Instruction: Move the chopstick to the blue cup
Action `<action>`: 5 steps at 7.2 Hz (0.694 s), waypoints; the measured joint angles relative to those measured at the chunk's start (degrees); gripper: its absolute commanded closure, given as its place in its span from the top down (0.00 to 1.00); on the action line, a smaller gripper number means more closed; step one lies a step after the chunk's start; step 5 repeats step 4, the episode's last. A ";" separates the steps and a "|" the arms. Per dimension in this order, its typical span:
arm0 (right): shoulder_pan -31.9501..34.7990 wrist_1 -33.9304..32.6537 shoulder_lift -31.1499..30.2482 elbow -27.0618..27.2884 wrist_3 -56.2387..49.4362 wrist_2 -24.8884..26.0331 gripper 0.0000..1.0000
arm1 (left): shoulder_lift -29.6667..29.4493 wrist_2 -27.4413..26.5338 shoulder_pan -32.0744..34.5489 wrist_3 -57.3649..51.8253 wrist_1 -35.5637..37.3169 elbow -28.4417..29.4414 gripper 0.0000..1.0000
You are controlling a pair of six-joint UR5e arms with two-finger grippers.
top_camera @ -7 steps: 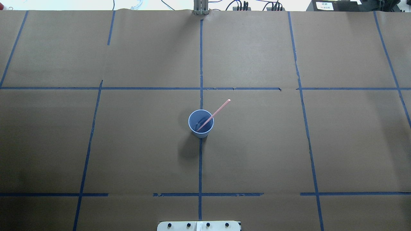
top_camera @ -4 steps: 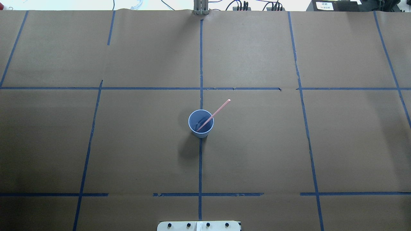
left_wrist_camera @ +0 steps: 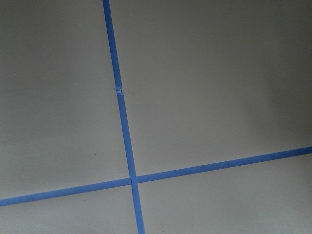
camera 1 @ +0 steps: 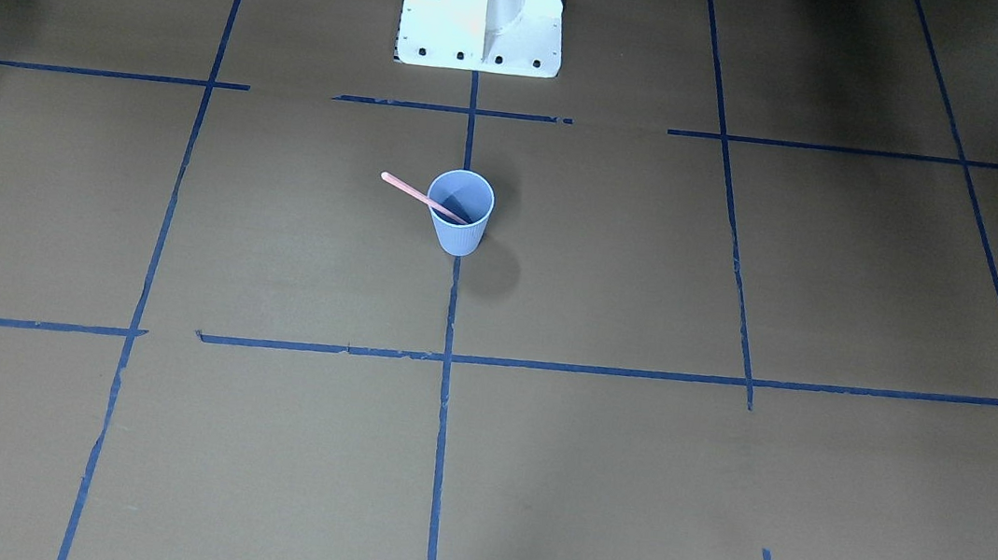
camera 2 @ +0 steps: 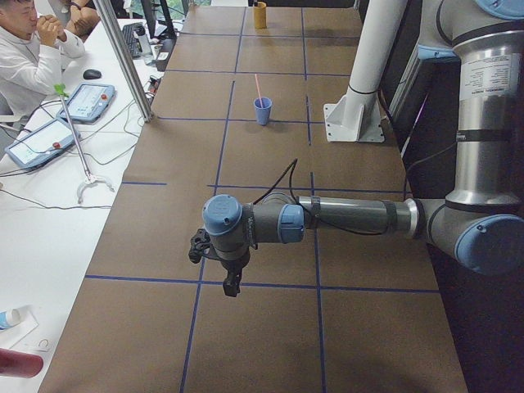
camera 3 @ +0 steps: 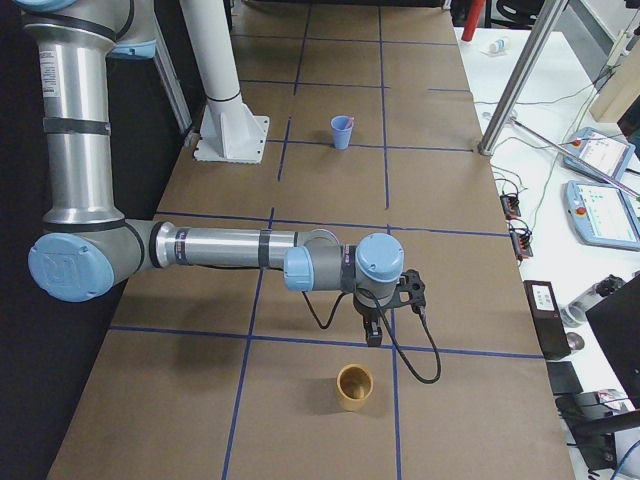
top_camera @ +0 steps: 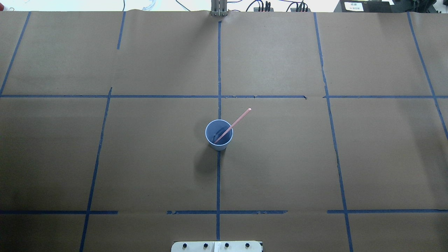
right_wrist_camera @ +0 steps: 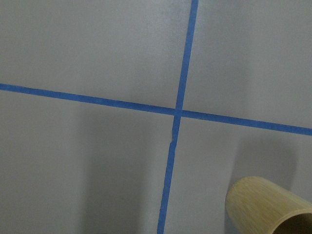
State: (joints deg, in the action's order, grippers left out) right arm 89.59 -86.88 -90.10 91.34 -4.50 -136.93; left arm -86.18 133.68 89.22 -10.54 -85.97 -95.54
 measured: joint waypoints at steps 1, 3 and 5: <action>0.03 -1.50 0.35 0.69 -0.03 -0.08 1.00 | 0.02 0.00 0.04 -0.08 -0.01 -0.04 1.00; 0.05 -3.77 0.46 2.08 -0.37 0.13 1.00 | 0.19 0.00 0.07 -0.23 -0.07 -0.46 1.00; 0.05 -4.06 0.38 2.43 -0.69 0.45 1.00 | 0.19 0.00 0.07 -0.26 -0.07 -0.67 1.00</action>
